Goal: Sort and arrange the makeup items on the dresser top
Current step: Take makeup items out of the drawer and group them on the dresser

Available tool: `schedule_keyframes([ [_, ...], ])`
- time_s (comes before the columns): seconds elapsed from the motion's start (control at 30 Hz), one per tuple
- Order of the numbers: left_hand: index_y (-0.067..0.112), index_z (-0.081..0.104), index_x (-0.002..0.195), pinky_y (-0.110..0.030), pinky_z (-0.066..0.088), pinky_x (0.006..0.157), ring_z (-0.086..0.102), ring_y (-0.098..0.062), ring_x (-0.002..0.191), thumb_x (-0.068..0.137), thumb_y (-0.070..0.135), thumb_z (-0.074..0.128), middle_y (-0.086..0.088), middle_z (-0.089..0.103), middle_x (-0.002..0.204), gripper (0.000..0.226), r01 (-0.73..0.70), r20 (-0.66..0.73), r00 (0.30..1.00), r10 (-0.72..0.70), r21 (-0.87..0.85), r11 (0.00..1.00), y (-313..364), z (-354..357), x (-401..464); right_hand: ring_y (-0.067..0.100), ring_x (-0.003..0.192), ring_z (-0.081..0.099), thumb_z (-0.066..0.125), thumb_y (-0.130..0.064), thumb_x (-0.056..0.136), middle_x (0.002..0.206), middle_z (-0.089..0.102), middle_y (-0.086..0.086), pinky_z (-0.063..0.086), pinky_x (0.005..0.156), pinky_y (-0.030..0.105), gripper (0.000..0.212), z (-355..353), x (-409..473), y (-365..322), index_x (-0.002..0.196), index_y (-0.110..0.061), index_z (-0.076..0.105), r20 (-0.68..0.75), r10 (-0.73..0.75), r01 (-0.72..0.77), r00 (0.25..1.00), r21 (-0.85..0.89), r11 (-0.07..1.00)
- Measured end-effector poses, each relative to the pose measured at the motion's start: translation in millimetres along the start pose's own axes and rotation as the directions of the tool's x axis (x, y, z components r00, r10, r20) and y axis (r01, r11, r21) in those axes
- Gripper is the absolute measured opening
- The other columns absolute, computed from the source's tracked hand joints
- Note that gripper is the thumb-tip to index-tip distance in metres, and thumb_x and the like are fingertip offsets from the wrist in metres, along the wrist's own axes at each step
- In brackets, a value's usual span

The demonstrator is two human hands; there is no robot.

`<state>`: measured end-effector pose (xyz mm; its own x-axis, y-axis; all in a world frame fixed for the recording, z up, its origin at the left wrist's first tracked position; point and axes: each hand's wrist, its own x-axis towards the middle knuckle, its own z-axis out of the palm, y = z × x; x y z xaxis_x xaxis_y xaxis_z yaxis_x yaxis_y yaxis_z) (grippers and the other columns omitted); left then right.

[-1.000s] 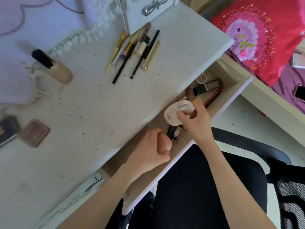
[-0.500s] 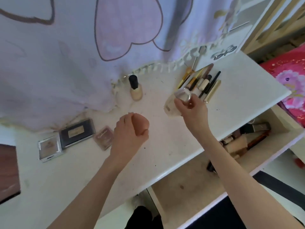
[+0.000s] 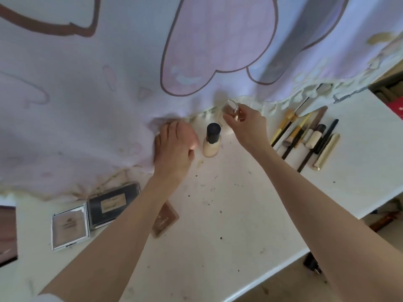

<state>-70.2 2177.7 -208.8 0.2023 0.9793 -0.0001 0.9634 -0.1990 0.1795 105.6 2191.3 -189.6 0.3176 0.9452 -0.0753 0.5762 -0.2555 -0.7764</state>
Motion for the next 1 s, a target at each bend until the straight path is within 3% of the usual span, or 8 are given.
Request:
schedule_keyframes([
  [0.1,-0.002,0.045,0.127,-0.042,0.041,0.094,0.045,-0.037,0.117,0.069,0.009,0.07,-0.018,0.052,0.123,0.064,-0.074,-0.053,0.996,0.074,0.001,0.997,-0.6,10.3,8.5,0.02,0.074,0.051,0.058,-0.032,0.088,0.071,0.057,-0.002,0.035,0.059,0.02,0.022,7.0,6.2,-7.9,0.084,-0.01,0.057,0.039,-0.006,0.006,0.999,0.006,1.0],
  [0.23,0.005,0.052,0.119,-0.038,0.037,0.096,0.048,-0.033,0.111,0.078,0.005,0.061,-0.014,0.055,0.117,0.043,-0.119,-0.074,0.99,0.116,-0.034,0.992,-2.5,21.7,10.8,0.014,0.091,0.059,0.059,-0.031,0.088,0.094,0.065,-0.001,0.037,0.073,0.019,0.025,9.0,7.7,-12.5,0.104,-0.012,0.064,0.108,0.012,-0.017,0.994,0.046,0.999],
  [0.43,0.01,0.041,0.132,-0.032,0.034,0.1,0.038,-0.025,0.123,0.086,0.004,0.053,-0.009,0.044,0.131,0.048,-0.153,-0.018,0.988,0.152,-0.118,0.981,-6.2,19.3,8.4,0.011,0.106,0.06,0.061,-0.025,0.086,0.114,0.065,-0.005,0.042,0.091,0.021,0.038,7.3,7.1,-1.4,0.123,-0.018,0.058,0.22,0.044,-0.068,0.974,0.104,0.992],
  [0.53,0.013,0.034,0.138,-0.034,0.041,0.092,0.041,-0.026,0.121,0.088,0.003,0.05,-0.008,0.037,0.139,0.053,-0.122,0.003,0.992,0.123,-0.142,0.982,-8.5,8.6,-3.7,0.014,0.116,0.056,0.057,-0.022,0.09,0.129,0.057,0.0,0.039,0.097,0.023,0.049,3.4,-3.2,1.9,0.137,-0.016,0.045,0.211,0.065,-0.09,0.975,0.114,0.989],
  [0.67,0.007,0.038,0.136,-0.038,0.043,0.09,0.046,-0.031,0.114,0.09,0.007,0.05,-0.015,0.043,0.134,0.047,-0.092,-0.031,0.996,0.087,-0.213,0.973,-1.2,-6.3,-36.6,0.014,0.113,0.055,0.051,-0.019,0.094,0.13,0.056,0.004,0.041,0.098,0.025,0.043,-7.9,-32.8,6.6,0.137,-0.014,0.043,0.129,0.083,-0.102,0.988,0.151,0.983],
  [0.8,0.005,0.05,0.125,-0.044,0.049,0.09,0.051,-0.031,0.115,0.086,0.005,0.057,-0.016,0.051,0.127,0.039,-0.091,-0.154,0.987,0.046,-0.303,0.949,16.7,-12.0,-89.7,0.005,0.102,0.055,0.05,-0.018,0.096,0.122,0.061,-0.001,0.043,0.096,0.022,0.037,-28.6,-82.3,19.2,0.132,-0.015,0.049,0.089,0.05,-0.065,0.995,0.174,0.983],
  [0.9,0.007,0.056,0.118,-0.041,0.054,0.075,0.057,-0.028,0.111,0.082,0.011,0.062,-0.014,0.054,0.126,0.036,-0.113,-0.235,0.97,0.055,-0.241,0.964,38.0,-10.5,-128.2,0.003,0.097,0.055,0.05,-0.02,0.096,0.114,0.061,-0.006,0.041,0.082,0.003,0.034,-52.0,-124.6,36.9,0.129,-0.016,0.052,0.075,0.06,-0.074,0.995,0.2,0.977],
  [1.0,0.011,0.048,0.125,-0.041,0.044,0.097,0.044,-0.026,0.124,0.092,0.02,0.045,-0.013,0.047,0.134,0.035,-0.235,-0.204,0.962,0.179,-0.292,0.927,65.2,-2.7,-155.8,0.003,0.095,0.056,0.052,-0.021,0.095,0.112,0.06,-0.008,0.04,0.077,-0.002,0.033,-79.3,-165.1,57.8,0.127,-0.016,0.053,0.056,0.076,-0.086,0.996,0.214,0.973],
])
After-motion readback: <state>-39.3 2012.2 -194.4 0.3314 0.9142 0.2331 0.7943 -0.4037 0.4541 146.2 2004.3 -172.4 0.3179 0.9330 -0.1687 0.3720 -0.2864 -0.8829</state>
